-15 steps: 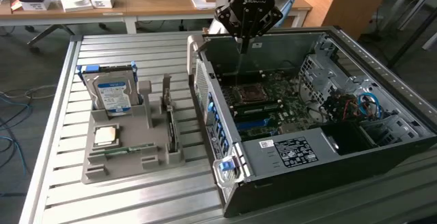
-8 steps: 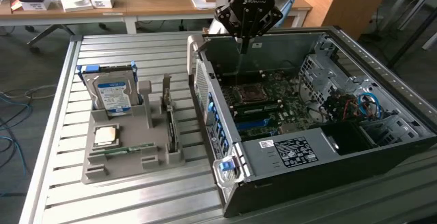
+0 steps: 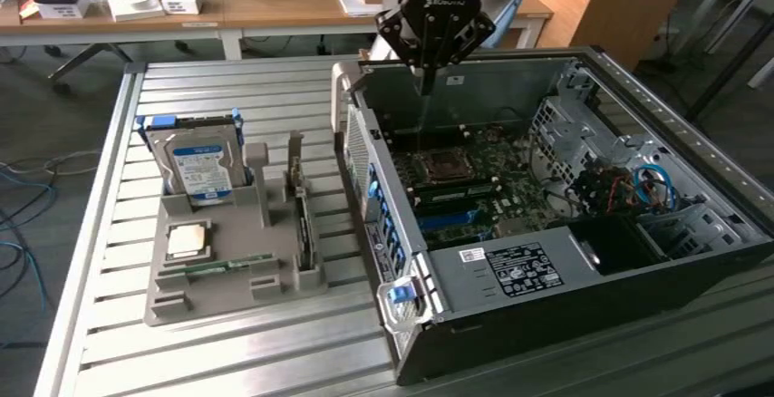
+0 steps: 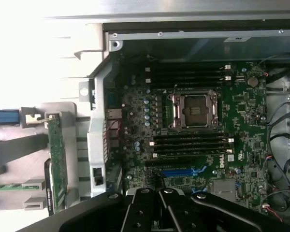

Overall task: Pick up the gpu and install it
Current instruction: 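Reach for the gpu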

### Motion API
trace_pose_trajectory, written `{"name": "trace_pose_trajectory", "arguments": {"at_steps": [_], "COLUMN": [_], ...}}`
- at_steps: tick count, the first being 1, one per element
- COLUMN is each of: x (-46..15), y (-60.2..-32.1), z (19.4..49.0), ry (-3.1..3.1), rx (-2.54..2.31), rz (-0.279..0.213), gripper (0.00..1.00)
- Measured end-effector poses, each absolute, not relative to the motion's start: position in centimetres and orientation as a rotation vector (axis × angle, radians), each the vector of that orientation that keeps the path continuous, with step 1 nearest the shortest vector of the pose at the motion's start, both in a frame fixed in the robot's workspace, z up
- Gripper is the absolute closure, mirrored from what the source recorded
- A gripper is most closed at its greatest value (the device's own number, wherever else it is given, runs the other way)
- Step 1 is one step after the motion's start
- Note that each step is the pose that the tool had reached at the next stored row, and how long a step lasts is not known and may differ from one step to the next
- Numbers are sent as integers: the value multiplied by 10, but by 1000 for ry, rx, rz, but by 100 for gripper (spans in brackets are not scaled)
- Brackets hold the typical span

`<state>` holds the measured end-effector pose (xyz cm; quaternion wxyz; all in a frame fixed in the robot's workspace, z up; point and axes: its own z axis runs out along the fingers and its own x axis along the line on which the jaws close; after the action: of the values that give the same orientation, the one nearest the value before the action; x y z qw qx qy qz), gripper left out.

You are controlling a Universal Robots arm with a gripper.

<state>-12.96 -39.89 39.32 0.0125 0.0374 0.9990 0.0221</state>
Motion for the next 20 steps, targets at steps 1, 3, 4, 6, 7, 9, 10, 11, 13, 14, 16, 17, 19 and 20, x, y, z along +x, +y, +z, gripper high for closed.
{"name": "trace_pose_trajectory", "arguments": {"at_steps": [1,3,4,6,7,9,10,11,13,14,16,17,19,20], "x": [-133,-139,-142,-149,-152,-158,-162,-165,-172,-175,-182,-185,-191,-195], "y": [-399,-399,-399,-399,-399,-399,-399,-399,-399,-399,-399,-399,-399,-399], "z": [393,393,393,393,393,392,392,392,392,392,392,392,391,391], "ry": [3114,3114,3114,3114,3114,3114,3114,3114,3114,3114,3114,3114,3114,3114], "rx": [117,116,117,117,116,117,117,117,117,116,117,117,116,117], "rz": [69,69,69,69,69,69,69,69,69,69,69,69,69,69], "gripper": [89,89,89,89,89,89,89,89,89,89,89,89,89,89]}}
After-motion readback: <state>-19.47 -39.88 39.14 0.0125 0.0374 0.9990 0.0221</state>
